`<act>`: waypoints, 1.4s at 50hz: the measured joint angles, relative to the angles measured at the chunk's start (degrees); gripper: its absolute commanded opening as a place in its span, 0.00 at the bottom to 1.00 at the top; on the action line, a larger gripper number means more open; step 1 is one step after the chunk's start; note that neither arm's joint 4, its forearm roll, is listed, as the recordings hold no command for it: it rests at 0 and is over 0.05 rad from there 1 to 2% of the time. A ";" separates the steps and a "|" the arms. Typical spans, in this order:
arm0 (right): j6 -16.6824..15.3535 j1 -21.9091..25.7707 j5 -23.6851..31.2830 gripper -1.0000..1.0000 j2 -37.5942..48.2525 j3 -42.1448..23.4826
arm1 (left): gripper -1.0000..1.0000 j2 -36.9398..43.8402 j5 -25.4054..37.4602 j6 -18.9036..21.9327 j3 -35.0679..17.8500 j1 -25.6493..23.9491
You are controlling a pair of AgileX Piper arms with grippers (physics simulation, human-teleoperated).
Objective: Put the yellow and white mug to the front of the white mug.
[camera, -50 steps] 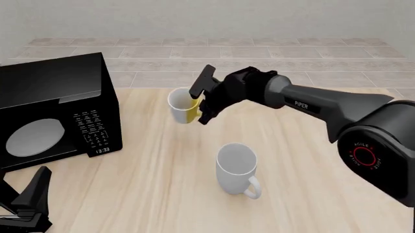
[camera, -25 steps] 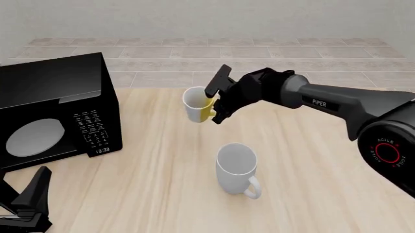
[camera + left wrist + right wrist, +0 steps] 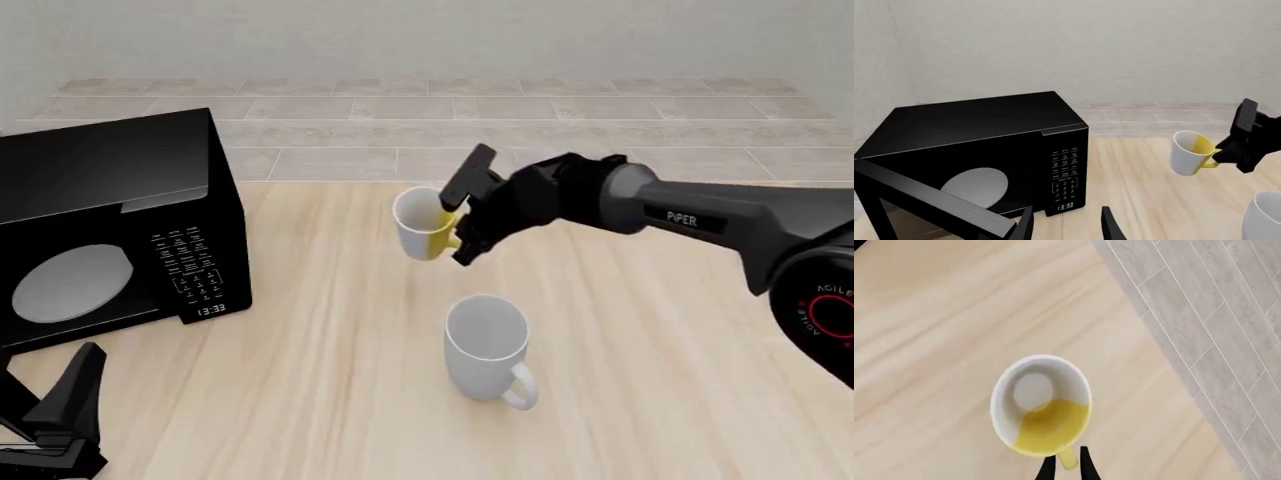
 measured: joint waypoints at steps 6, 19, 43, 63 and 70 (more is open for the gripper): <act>0.15 -0.36 -0.60 0.00 -0.48 1.28 | 1.00 0.00 0.00 0.00 0.00 0.00; 0.39 -1.37 -1.90 0.00 -0.70 3.36 | 1.00 0.00 0.00 0.00 0.00 0.00; 1.22 -2.98 -3.93 0.00 -2.12 7.57 | 1.00 0.00 0.00 0.00 0.00 0.00; 1.16 -4.11 -4.85 0.00 -1.89 9.47 | 1.00 0.00 0.00 0.00 0.00 0.00; 1.06 -4.52 -5.23 0.00 -1.33 9.79 | 1.00 0.00 0.00 0.00 0.00 0.00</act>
